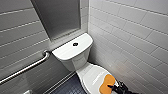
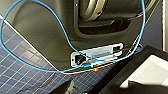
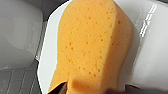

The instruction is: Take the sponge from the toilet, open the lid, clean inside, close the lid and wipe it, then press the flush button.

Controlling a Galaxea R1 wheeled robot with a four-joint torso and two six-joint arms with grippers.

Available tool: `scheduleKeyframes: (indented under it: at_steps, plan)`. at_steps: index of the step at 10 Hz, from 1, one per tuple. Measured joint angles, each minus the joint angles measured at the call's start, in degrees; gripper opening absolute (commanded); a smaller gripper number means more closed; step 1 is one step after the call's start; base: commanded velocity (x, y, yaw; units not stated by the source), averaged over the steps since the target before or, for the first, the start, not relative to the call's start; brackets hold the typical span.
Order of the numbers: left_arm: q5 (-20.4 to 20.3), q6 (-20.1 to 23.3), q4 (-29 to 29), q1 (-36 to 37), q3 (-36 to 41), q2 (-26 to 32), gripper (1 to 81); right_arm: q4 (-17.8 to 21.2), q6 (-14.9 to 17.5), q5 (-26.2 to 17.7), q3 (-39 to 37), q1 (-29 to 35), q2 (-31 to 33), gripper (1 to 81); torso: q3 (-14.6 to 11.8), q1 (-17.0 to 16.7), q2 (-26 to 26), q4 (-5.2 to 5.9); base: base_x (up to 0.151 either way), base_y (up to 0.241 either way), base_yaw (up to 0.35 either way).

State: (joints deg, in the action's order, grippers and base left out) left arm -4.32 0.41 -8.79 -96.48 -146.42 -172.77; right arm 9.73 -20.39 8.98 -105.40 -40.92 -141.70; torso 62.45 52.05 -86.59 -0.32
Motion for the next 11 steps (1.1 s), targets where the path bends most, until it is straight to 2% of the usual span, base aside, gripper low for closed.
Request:
scheduleKeyframes:
  at_steps: [2, 7, 8, 11]
  plan:
    - [0.0, 0.4, 0.0, 0.0, 0.0, 0.0, 81.1, 0.0, 0.0, 0.0, -0.2, -0.1, 0.0, 81.1, 0.0, 0.0, 0.0, 0.0, 0.0, 0.0, 0.0]
    - [0.1, 0.4, 0.0, 0.0, 0.0, 0.1, 81.1, 0.0, 0.1, 1.1, -7.5, 0.1, -5.4, 81.1, 0.0, 0.0, 0.0, 0.0, 0.0, 0.0, 0.0]
    - [0.2, 0.4, 0.0, 0.0, 0.0, 0.1, 81.1, -0.5, 0.5, 1.6, -9.6, 0.4, -7.0, 1.0, 0.0, 0.0, 0.0, 0.0, 0.0, 0.0, 0.0]
    - [1.0, 0.4, 0.0, 0.0, 0.0, 0.3, 81.1, -1.2, 0.1, 3.0, -14.6, -0.1, -10.6, 1.0, 0.0, 0.0, 0.0, 0.0, 0.0, 0.0, 0.0]
